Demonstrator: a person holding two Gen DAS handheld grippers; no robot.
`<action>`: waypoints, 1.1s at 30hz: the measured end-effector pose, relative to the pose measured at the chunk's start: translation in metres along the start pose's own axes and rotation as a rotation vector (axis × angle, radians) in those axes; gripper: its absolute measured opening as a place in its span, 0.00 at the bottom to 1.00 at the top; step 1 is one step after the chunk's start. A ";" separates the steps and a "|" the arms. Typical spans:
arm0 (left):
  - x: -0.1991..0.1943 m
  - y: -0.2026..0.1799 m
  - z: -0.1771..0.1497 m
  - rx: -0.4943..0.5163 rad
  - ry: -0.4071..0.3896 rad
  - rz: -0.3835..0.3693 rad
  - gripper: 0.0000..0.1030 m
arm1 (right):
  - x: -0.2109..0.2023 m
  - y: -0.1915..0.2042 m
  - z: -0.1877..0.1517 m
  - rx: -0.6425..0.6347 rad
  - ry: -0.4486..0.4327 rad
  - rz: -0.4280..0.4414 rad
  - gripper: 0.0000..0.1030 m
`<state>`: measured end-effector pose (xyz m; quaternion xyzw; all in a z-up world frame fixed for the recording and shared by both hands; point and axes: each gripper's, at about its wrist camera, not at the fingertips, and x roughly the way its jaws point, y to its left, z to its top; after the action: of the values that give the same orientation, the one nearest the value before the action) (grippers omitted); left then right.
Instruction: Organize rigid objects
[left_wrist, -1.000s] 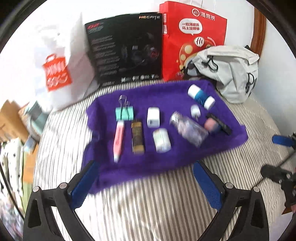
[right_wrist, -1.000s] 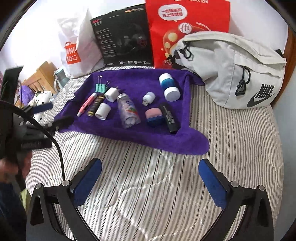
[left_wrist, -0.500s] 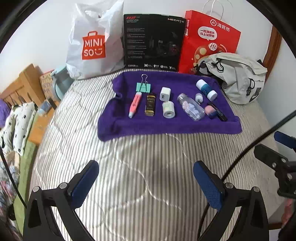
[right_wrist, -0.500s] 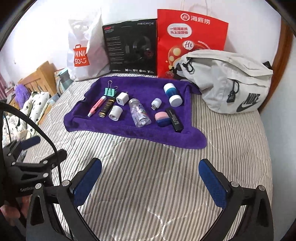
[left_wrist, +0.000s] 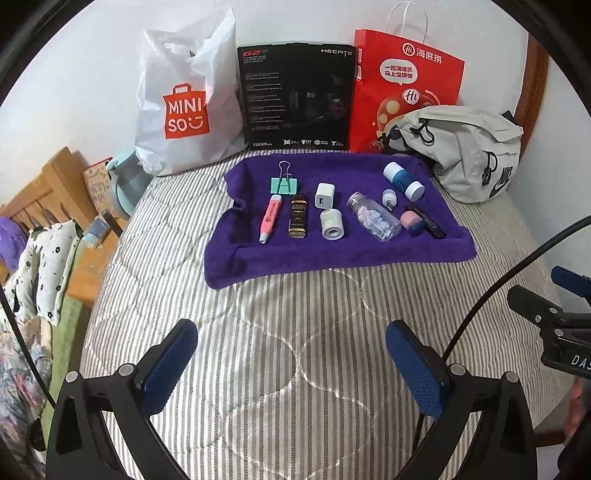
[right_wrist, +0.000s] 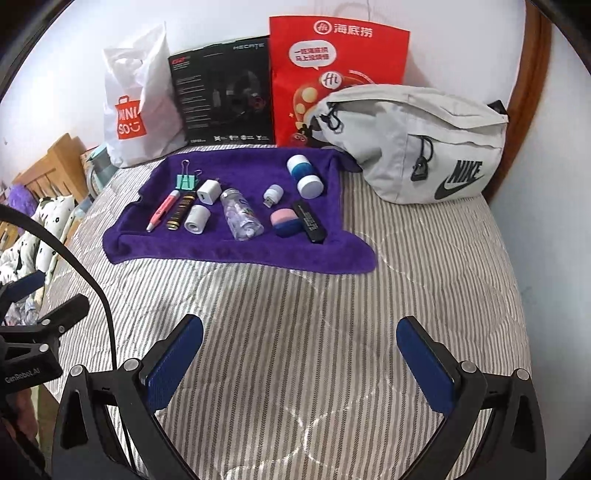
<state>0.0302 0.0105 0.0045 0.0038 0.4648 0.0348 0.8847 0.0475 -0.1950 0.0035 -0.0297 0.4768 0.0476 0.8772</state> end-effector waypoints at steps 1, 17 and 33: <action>0.000 0.000 0.000 0.002 0.001 -0.001 1.00 | 0.000 -0.001 0.000 0.003 0.000 -0.003 1.00; 0.000 -0.011 0.002 0.030 0.004 0.006 1.00 | 0.001 -0.013 -0.004 0.024 -0.006 -0.003 1.00; -0.001 -0.011 0.003 0.023 0.007 0.014 1.00 | -0.002 -0.012 -0.005 0.013 -0.012 0.004 1.00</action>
<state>0.0325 0.0000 0.0067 0.0173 0.4681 0.0358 0.8828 0.0439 -0.2078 0.0023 -0.0228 0.4718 0.0464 0.8802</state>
